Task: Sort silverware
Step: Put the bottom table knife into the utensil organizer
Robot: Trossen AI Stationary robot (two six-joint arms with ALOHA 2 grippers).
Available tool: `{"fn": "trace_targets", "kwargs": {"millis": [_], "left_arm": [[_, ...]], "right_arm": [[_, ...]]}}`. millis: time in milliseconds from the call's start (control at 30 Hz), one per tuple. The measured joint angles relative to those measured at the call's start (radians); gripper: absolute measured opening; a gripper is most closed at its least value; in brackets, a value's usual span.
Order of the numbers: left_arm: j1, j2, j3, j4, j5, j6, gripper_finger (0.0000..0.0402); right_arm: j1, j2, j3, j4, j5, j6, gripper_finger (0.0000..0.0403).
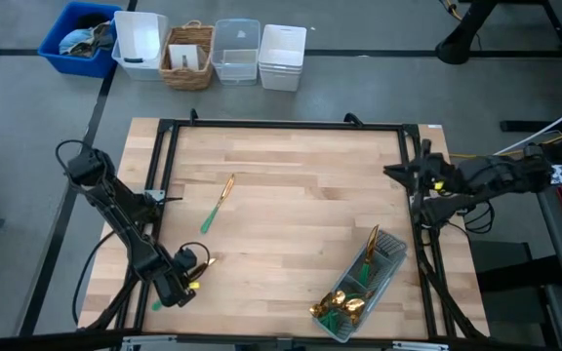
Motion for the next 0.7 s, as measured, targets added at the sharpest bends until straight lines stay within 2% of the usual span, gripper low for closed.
{"fn": "trace_targets", "kwargs": {"millis": [200,400,533,700], "left_arm": [[0.000,0.041,0.001,0.030,0.002,0.032,0.0100],[0.000,0.086,0.006,0.031,0.010,0.031,0.0100],[0.001,0.123,0.010,0.028,0.018,0.031,0.0090],[0.010,0.128,0.013,0.003,0.027,0.004,0.0049]], "right_arm": [[-0.053,-0.110,-0.122,0.003,-0.062,0.058,0.0044],[-0.058,-0.179,-0.272,0.018,-0.101,0.160,0.0044],[-0.058,-0.190,-0.388,0.103,-0.162,0.210,0.0044],[-0.057,-0.186,-0.525,0.302,-0.302,0.213,0.0044]]}}
